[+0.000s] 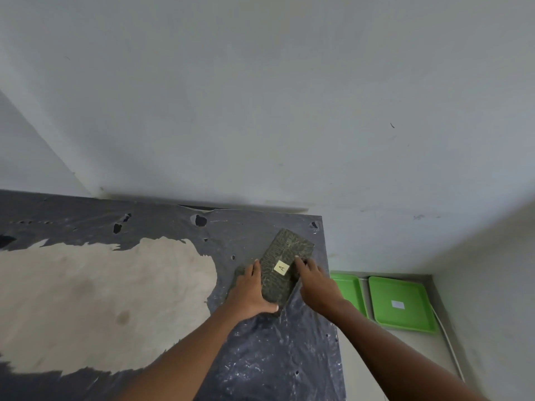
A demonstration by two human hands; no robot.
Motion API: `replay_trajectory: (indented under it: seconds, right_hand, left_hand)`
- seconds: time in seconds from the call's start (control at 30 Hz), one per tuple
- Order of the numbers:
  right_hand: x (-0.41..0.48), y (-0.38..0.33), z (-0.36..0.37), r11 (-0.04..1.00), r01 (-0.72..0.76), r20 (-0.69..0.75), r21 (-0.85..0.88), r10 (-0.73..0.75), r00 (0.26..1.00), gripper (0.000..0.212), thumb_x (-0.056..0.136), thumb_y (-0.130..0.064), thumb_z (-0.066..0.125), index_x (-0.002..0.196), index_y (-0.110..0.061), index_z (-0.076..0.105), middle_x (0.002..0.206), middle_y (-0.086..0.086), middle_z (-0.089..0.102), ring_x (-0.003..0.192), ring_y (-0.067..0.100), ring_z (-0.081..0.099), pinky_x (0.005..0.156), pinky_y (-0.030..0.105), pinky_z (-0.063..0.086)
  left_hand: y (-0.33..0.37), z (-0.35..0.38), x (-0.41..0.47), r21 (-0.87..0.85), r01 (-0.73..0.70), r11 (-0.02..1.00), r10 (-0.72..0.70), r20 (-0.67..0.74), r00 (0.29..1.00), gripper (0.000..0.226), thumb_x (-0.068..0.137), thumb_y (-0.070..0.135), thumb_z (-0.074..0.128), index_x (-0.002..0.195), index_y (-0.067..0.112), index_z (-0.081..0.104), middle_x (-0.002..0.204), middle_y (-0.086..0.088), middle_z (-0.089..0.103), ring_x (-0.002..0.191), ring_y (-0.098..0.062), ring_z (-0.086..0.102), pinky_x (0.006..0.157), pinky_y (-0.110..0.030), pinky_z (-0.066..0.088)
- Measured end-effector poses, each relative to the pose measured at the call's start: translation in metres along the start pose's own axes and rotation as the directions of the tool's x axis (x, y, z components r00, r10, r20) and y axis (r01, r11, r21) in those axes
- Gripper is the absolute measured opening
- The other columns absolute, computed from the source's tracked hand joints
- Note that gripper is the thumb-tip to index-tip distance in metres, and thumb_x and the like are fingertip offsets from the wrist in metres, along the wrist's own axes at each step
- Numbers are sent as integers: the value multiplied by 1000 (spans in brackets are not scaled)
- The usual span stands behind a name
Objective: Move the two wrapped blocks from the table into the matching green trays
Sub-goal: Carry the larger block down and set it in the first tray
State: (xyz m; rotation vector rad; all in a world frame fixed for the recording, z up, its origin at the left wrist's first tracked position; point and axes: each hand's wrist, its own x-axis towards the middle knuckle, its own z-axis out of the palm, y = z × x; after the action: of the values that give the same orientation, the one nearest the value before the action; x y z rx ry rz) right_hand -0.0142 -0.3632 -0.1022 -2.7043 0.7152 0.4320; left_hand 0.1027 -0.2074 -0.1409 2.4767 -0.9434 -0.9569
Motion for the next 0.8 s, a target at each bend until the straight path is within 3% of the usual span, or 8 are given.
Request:
replay_trajectory:
  seconds: [0.1,0.17,0.33,0.43,0.5,0.57,0.67,0.8]
  right_hand:
    - [13,4,-2,977,140,68,-160,-131,989,97,86,2,53,155,-26,-11,165,11,-14,150,41,-8,122,60,12]
    - [23,1,-3,959,189,122,-211,-166,979,99,88,-2,56,155,-26,-13,164,9,-17,150,39,-14,122,61,5]
    - [31,-13,8,959,149,57,-242,-139,989,83,94,-27,62,155,-15,7,164,14,9,148,43,13,114,59,33]
    - [32,-10,10,943,179,-28,-282,-194,981,85,87,-41,66,151,-17,17,155,14,28,137,40,34,105,53,41]
    - [37,-3,7,920,214,-28,-329,-236,971,103,75,-54,73,151,-18,15,149,14,33,129,38,40,103,52,40]
    - [40,5,5,902,249,43,-353,-250,967,129,65,-63,78,155,-17,-2,159,18,14,143,43,21,114,64,24]
    - [40,11,7,872,338,167,-354,-296,940,138,63,-67,77,153,-23,-18,164,17,-5,150,42,-3,116,72,1]
    - [32,6,6,870,379,91,-316,-370,925,131,64,-71,72,155,-17,-5,149,15,28,134,35,30,119,58,21]
  left_hand:
    - [-5,-14,7,68,-70,995,67,42,997,134,64,56,80,156,17,-9,164,-4,8,147,-37,17,117,-57,29]
    - [-8,-25,12,117,-100,988,92,76,993,130,68,53,78,155,19,-11,164,-3,6,147,-37,12,117,-59,27]
    - [4,-13,9,146,-2,989,-12,94,996,148,56,71,78,152,22,-23,163,-12,-20,151,-40,-11,114,-71,10]
    - [4,6,4,157,10,988,-5,-30,1000,145,61,60,83,152,21,-22,164,-14,-12,151,-41,-5,116,-69,18]
    - [-8,3,4,216,-69,974,82,-55,995,140,62,53,84,153,23,-18,164,-11,-4,150,-39,1,118,-63,22]
    - [-23,-10,4,265,-188,946,195,1,981,136,63,51,83,153,28,-17,163,-6,-1,150,-35,1,121,-58,18]
    - [-38,-31,1,319,-333,887,326,76,942,132,64,51,81,153,31,-15,161,1,-2,150,-29,-3,122,-52,9]
    - [-43,-45,-1,363,-373,854,354,121,928,130,69,46,80,153,31,-18,163,2,-12,151,-26,-15,122,-54,8]
